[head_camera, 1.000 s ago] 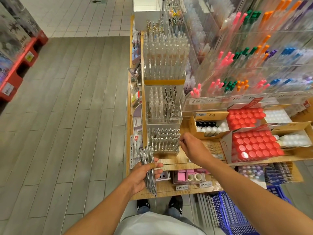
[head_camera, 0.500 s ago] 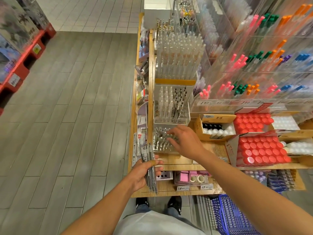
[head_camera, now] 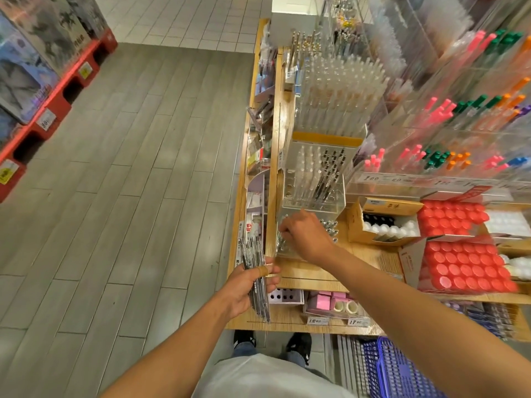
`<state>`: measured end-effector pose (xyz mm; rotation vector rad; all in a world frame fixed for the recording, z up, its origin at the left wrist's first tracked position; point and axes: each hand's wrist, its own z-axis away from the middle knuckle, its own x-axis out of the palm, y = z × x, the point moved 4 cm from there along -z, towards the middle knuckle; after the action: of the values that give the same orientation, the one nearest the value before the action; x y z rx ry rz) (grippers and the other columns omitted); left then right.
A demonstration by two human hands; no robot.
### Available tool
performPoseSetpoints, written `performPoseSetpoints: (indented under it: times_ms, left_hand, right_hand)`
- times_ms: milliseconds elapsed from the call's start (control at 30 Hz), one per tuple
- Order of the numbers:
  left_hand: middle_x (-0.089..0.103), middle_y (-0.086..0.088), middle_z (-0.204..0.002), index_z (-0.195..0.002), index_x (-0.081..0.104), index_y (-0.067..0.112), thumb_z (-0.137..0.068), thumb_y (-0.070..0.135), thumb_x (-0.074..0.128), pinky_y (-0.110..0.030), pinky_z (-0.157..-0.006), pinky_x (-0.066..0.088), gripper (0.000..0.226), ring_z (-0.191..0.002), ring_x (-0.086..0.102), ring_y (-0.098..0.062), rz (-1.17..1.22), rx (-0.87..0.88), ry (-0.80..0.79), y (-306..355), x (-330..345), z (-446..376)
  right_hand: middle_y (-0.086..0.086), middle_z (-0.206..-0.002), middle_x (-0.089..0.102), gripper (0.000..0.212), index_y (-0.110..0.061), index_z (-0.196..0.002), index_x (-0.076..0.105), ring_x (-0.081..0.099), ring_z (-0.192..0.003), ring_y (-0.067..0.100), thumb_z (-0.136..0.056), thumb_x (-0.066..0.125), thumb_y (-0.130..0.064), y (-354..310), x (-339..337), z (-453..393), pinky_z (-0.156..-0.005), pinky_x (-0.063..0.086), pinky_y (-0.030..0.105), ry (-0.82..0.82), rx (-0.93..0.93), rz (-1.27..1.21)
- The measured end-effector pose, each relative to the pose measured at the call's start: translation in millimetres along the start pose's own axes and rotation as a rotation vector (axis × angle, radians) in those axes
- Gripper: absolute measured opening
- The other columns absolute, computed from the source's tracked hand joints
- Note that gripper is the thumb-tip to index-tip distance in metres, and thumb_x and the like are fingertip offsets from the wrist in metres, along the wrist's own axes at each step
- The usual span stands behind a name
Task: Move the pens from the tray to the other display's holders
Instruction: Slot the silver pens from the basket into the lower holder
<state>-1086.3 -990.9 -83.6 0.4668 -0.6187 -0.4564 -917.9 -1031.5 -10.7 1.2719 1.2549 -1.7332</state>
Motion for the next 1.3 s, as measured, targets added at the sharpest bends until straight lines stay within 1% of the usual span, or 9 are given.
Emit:
performPoseSetpoints:
  times_ms: [167, 333, 467, 600, 767, 967, 1067, 1200, 1300]
  left_hand:
    - [0.074, -0.019, -0.109, -0.120, 0.066, 0.006, -0.086, 0.006, 0.071, -0.031, -0.069, 0.061, 0.034, -0.087, 0.074, -0.027, -0.022, -0.004, -0.043, 2.8, 7.0, -1.7]
    - [0.073, -0.021, -0.111, -0.119, 0.057, 0.000, -0.082, 0.008, 0.072, -0.036, -0.075, 0.063, 0.041, -0.100, 0.072, -0.035, -0.055, -0.005, -0.115, 10.1, 21.9, -1.6]
    - [0.072, -0.024, -0.113, -0.121, 0.057, -0.003, -0.082, 0.008, 0.071, -0.039, -0.076, 0.063, 0.043, -0.098, 0.073, -0.036, -0.034, -0.011, -0.160, 12.4, 32.6, -3.4]
    - [0.070, -0.027, -0.113, -0.119, 0.062, -0.002, -0.077, 0.007, 0.074, -0.036, -0.070, 0.062, 0.045, -0.091, 0.074, -0.034, 0.001, -0.032, -0.172, 11.3, 42.0, -5.9]
    - [0.069, -0.030, -0.114, -0.127, 0.057, -0.005, -0.077, 0.004, 0.074, -0.043, -0.077, 0.063, 0.053, -0.099, 0.072, -0.040, -0.008, -0.066, -0.204, 8.2, 51.7, -5.3]
    - [0.069, -0.030, -0.114, -0.118, 0.059, -0.009, -0.079, 0.008, 0.073, -0.042, -0.080, 0.062, 0.045, -0.093, 0.074, -0.035, -0.012, -0.123, -0.183, 0.9, 55.6, -4.1]
    - [0.070, -0.029, -0.110, -0.105, 0.071, -0.008, -0.078, 0.008, 0.074, -0.038, -0.073, 0.063, 0.031, -0.081, 0.075, -0.029, -0.049, -0.166, -0.224, -4.3, 56.7, -3.2]
    - [0.073, -0.023, -0.097, -0.089, 0.079, -0.002, -0.078, 0.008, 0.074, -0.035, -0.067, 0.063, 0.016, -0.073, 0.074, -0.025, -0.082, -0.198, -0.254, -10.0, 61.7, -2.8]
    - [0.073, -0.025, -0.098, -0.096, 0.077, -0.006, -0.078, 0.007, 0.074, -0.035, -0.063, 0.063, 0.023, -0.072, 0.075, -0.025, -0.071, -0.201, -0.266, -10.5, 66.7, -1.9]
  right_hand:
    - [0.001, -0.103, 0.071, 0.019, -0.016, -0.109, 0.069, 0.058, -0.101, 0.023, -0.091, 0.064, -0.018, 2.5, -1.8, 2.9, -0.096, 0.040, 0.038, 0.054, 0.028, -0.047]
    - [-0.004, -0.095, 0.068, 0.017, -0.017, -0.103, 0.070, 0.047, -0.087, 0.003, -0.085, 0.070, -0.017, 9.2, -14.8, 20.9, -0.089, 0.038, 0.025, 0.231, 0.084, -0.239]
    - [-0.009, -0.089, 0.065, 0.021, -0.019, -0.112, 0.067, 0.053, -0.066, -0.007, -0.091, 0.065, -0.020, 12.5, -12.1, 35.2, -0.063, 0.036, 0.010, 0.051, 0.180, -0.464]
    - [-0.003, -0.089, 0.063, 0.024, -0.006, -0.114, 0.066, 0.059, -0.074, -0.002, -0.092, 0.065, -0.017, 15.6, -3.6, 46.0, -0.064, 0.042, 0.007, -0.162, 0.272, -0.688]
    - [0.003, -0.082, 0.066, 0.011, -0.004, -0.089, 0.070, 0.066, -0.079, 0.012, -0.091, 0.066, -0.014, 21.0, -0.3, 60.0, -0.076, 0.054, 0.023, -0.179, 0.340, -1.029]
    - [0.008, -0.078, 0.065, 0.007, -0.009, -0.087, 0.058, 0.061, -0.064, 0.010, -0.092, 0.062, -0.011, 34.2, -3.8, 79.1, -0.058, 0.048, 0.016, -0.097, 0.454, -1.260]
    - [0.028, -0.099, 0.065, 0.014, -0.007, -0.097, 0.051, 0.055, -0.062, 0.015, -0.089, 0.062, -0.005, 43.6, -8.5, 86.1, -0.057, 0.044, 0.026, -0.032, 0.508, -1.436]
    - [0.011, -0.100, 0.068, 0.044, -0.010, -0.129, 0.052, 0.058, -0.071, 0.014, -0.087, 0.060, -0.001, 46.5, -12.5, 91.3, -0.071, 0.048, 0.028, -0.131, 0.445, -1.703]
    - [0.009, -0.099, 0.068, 0.036, -0.009, -0.120, 0.064, 0.056, -0.073, 0.014, -0.084, 0.061, -0.006, 51.2, -17.8, 92.9, -0.071, 0.050, 0.024, -0.166, 0.414, -1.694]
